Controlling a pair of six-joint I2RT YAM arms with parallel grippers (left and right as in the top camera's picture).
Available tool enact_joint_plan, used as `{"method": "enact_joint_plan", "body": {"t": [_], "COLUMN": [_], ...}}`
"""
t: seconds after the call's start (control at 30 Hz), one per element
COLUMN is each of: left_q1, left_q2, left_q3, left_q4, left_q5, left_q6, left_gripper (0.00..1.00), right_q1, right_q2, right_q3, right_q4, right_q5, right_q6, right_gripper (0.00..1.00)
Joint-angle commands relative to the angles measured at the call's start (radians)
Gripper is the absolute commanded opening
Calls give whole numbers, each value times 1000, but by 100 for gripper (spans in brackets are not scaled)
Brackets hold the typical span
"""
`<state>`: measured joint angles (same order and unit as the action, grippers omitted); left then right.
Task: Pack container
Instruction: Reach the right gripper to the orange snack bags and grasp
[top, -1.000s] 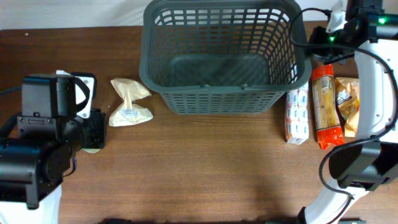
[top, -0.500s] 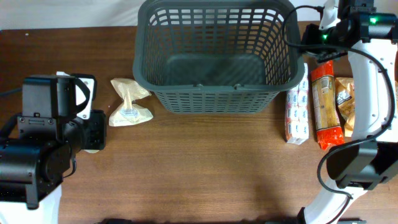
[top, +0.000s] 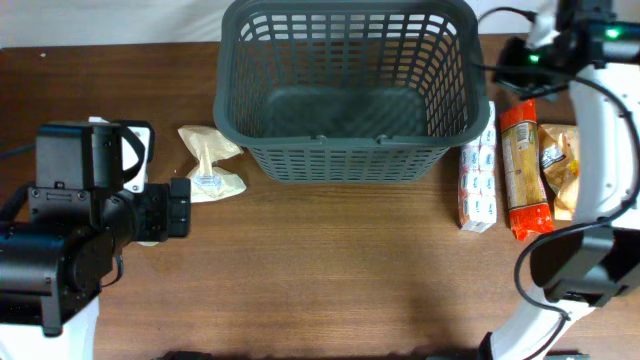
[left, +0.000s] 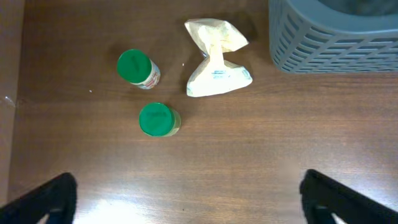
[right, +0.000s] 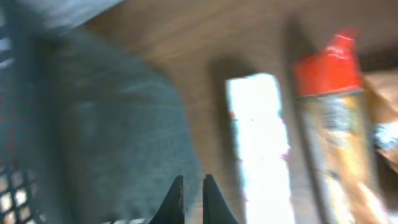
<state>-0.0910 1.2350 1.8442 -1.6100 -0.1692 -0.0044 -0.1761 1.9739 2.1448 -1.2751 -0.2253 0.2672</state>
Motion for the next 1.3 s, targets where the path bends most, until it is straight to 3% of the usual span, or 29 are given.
{"method": "enact_joint_plan", "body": {"t": [0.0, 0.07, 0.17, 0.2, 0.37, 0.53, 1.27], "left_q1": [6, 6, 6, 6, 6, 6, 6], "left_q2": [3, 3, 3, 3, 3, 3, 2], "left_q3": [5, 5, 5, 5, 5, 5, 5], "left_q4": [-2, -2, 1, 0, 2, 53, 60], "left_q5": [-1, -1, -9, -12, -11, -11, -11], "left_q6": [-3, -3, -3, -3, -3, -3, -3], "left_gripper": [99, 99, 99, 99, 99, 99, 99], "right_q1": [-108, -163, -227, -239, -257, -257, -320], "right_q2": [-47, -47, -43, -43, -41, -14, 408], "right_q3": [13, 11, 9, 8, 7, 6, 5], "right_q4": [-40, -64, -82, -89, -95, -95, -26], "right_q5": [55, 55, 103, 133, 276, 418, 496], "right_q6": [40, -11, -124, -151, -238, -269, -278], "right_gripper": [4, 12, 58, 68, 99, 99, 99]}}
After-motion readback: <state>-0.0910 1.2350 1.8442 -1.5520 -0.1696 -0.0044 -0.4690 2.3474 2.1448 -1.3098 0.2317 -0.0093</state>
